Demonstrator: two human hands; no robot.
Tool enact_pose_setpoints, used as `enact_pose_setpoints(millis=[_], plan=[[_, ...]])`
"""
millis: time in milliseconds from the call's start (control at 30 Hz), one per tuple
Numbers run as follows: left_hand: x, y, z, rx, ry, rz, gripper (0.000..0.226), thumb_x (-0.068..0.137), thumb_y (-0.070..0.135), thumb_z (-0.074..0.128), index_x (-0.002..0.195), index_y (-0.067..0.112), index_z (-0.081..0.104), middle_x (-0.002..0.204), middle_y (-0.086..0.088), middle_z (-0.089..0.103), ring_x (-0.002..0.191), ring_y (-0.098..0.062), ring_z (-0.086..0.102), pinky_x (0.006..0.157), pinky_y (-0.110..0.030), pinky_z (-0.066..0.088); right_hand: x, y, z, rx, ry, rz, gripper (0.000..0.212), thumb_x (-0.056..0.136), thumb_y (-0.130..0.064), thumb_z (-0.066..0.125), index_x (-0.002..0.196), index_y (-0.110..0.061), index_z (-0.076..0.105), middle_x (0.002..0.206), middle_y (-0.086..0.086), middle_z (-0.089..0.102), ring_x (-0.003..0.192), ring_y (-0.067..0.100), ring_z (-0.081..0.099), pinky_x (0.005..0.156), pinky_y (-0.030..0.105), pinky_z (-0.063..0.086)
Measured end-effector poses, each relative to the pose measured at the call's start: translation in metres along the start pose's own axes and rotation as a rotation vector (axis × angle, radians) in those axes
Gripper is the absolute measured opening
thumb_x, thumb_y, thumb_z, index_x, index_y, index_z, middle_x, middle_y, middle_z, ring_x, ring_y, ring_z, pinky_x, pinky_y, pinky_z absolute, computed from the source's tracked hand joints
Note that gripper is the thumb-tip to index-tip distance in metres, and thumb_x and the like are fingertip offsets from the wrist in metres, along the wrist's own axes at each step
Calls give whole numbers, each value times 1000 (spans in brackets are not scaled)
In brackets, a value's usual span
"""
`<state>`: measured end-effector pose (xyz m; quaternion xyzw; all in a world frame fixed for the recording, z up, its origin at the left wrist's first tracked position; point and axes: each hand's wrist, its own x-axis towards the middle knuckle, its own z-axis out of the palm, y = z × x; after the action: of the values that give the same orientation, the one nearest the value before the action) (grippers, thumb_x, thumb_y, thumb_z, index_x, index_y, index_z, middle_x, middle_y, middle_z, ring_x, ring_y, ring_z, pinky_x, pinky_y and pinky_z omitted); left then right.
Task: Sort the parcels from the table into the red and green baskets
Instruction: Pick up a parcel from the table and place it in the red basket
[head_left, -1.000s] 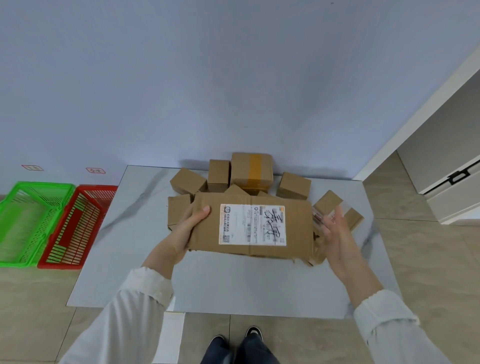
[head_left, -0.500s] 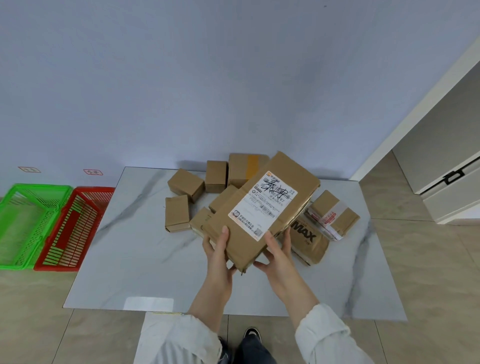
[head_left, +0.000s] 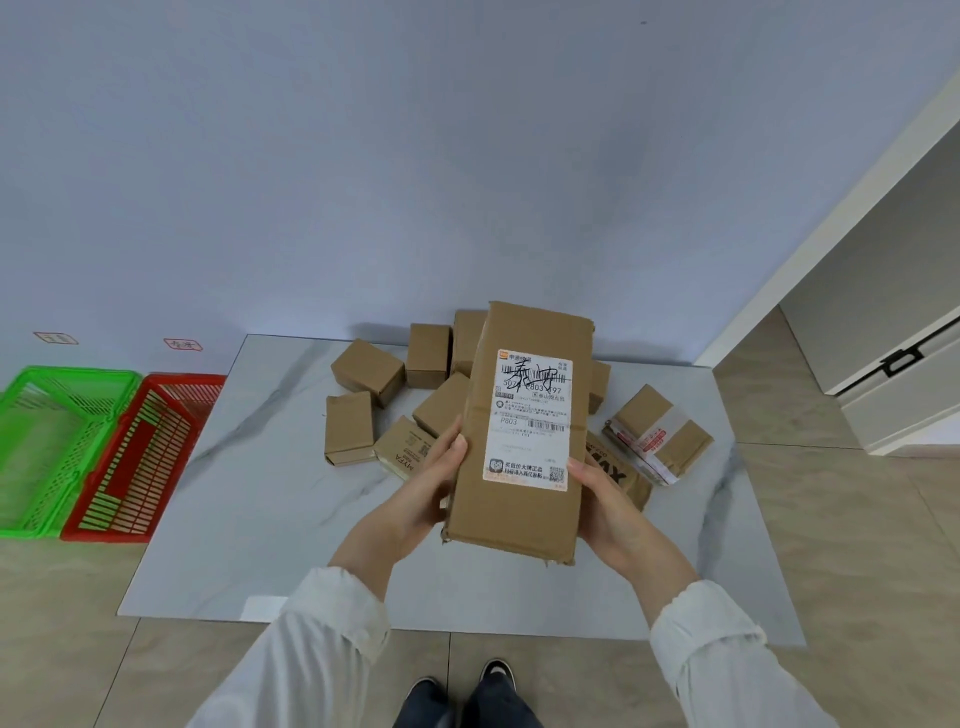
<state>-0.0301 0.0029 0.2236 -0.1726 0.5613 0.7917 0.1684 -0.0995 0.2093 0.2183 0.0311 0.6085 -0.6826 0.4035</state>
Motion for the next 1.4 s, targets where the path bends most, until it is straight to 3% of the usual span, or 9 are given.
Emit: enact_pose_setpoints(millis=[67, 200, 300, 400, 533, 667, 1067, 1300, 1400], plan=[[1, -8, 5, -29, 1, 5, 91, 58, 79, 63, 138, 56, 27, 144, 18, 43, 134, -15, 42, 110, -49, 35, 0, -1, -1, -3, -7, 0, 108, 50, -64, 78, 144, -34, 33, 131, -4, 60, 126, 24, 50, 100, 49, 44], [2, -19, 12, -109, 44, -11, 98, 56, 77, 64, 141, 51, 25, 146, 16, 41, 134, -13, 41, 112, -46, 34, 2, 4, 1, 41, 48, 7, 109, 50, -72, 74, 144, -34, 32, 130, -6, 60, 124, 19, 53, 105, 43, 42], [3, -25, 21, -149, 95, 1, 97, 61, 73, 62, 144, 49, 19, 145, 14, 43, 130, -12, 45, 111, -42, 35, 1, 9, 11, 137, 83, -8, 78, 70, -70, 57, 138, -32, 45, 128, -2, 62, 118, 18, 58, 103, 41, 44], [5, -34, 25, -177, 154, -15, 102, 58, 81, 60, 145, 47, 21, 144, 13, 45, 128, -12, 48, 106, -39, 40, -1, 10, 23, 193, 92, -7, 51, 88, -58, 34, 126, -29, 55, 117, -3, 68, 105, 13, 65, 84, 29, 54], [2, -34, 27, -189, 258, -36, 49, 88, 67, 28, 125, 43, 51, 114, 16, 68, 105, -3, 64, 80, -23, 51, 6, 11, 32, 179, 72, 12, 62, 77, -61, 35, 125, -28, 55, 115, -4, 68, 102, 10, 65, 83, 27, 52], [-5, -31, 20, -204, 339, -47, 47, 93, 61, 13, 107, 48, 56, 94, 22, 72, 87, 3, 69, 65, -16, 52, 18, 15, 42, 155, 29, 47, 52, 90, -56, 29, 124, -28, 56, 111, -5, 70, 100, 9, 67, 85, 28, 50], [-85, -44, -45, -415, 609, 121, 50, 95, 56, 22, 129, 35, 52, 120, 9, 66, 109, -7, 62, 73, -16, 54, 32, 27, 147, -28, -216, 195, 48, 91, -57, 30, 110, -29, 64, 107, -4, 72, 102, 14, 66, 91, 33, 49], [-174, -60, -118, -521, 725, 213, 48, 92, 63, 26, 123, 40, 56, 114, 13, 69, 104, -6, 65, 73, -23, 54, 16, 54, 262, -197, -317, 209, 47, 93, -57, 27, 110, -31, 63, 98, -9, 73, 95, 8, 67, 77, 27, 50], [-215, -74, -155, -583, 804, 248, 73, 75, 78, 46, 137, 41, 40, 138, 11, 53, 122, -10, 54, 92, -32, 51, 9, 72, 313, -249, -377, 205, 46, 94, -57, 25, 107, -33, 62, 91, -13, 74, 85, 3, 69, 70, 24, 50]])
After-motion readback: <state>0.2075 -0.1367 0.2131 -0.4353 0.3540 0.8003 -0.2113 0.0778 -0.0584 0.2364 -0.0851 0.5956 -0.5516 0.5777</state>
